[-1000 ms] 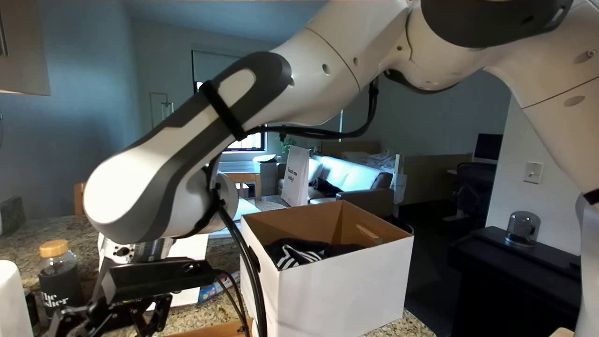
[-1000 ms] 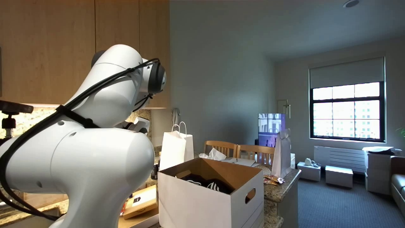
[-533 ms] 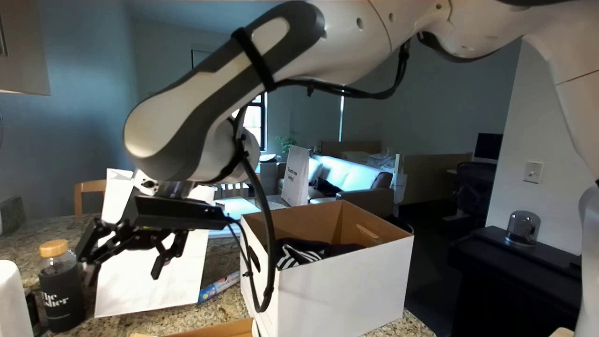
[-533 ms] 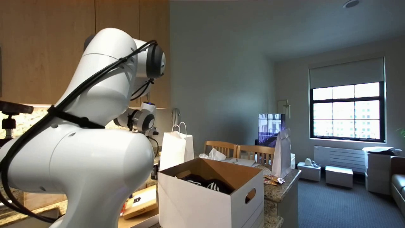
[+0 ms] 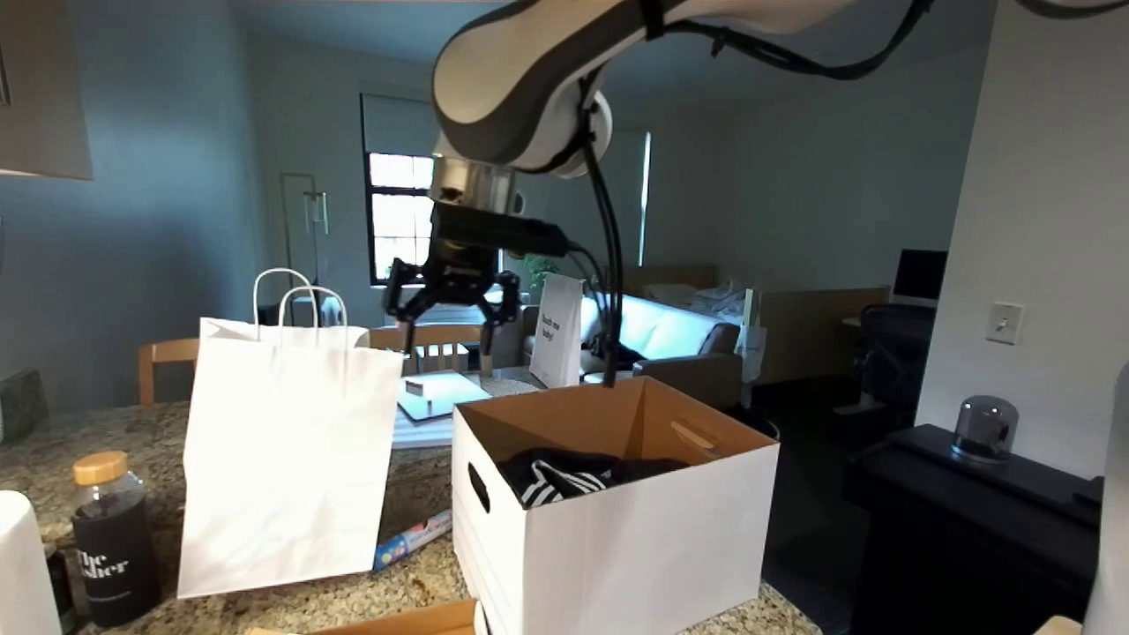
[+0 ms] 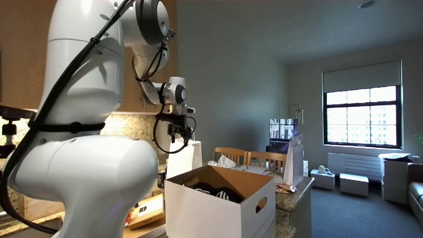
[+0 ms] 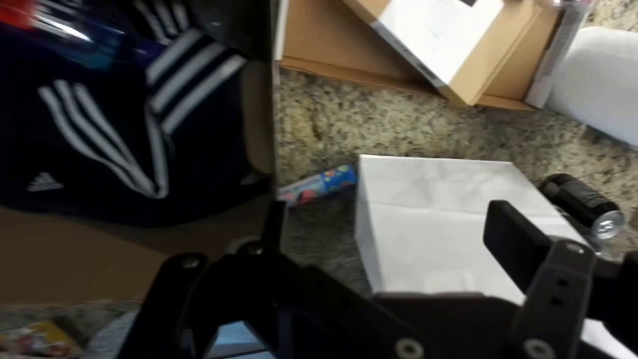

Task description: Remove three bottles from the box

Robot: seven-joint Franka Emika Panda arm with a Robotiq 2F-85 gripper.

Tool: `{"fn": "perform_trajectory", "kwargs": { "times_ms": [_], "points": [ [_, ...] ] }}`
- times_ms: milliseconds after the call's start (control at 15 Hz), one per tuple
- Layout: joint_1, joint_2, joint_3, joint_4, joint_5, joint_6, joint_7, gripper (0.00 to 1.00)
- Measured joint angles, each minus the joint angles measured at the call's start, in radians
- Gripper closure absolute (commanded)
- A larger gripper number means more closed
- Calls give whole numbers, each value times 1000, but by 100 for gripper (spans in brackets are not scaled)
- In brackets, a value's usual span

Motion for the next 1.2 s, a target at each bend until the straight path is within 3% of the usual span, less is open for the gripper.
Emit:
{"fn": "perform_trajectory", "kwargs": {
  "times_ms": [200, 467, 800, 1200],
  "points": [
    [-101, -55, -20, 8, -49, -194, 0, 0],
    [-182, -22, -32, 23, -208, -317, 33, 0],
    [-188, 114, -34, 111, -339, -516, 92, 0],
    [-180, 152, -33, 150, -349, -540, 103, 0]
  ]
}}
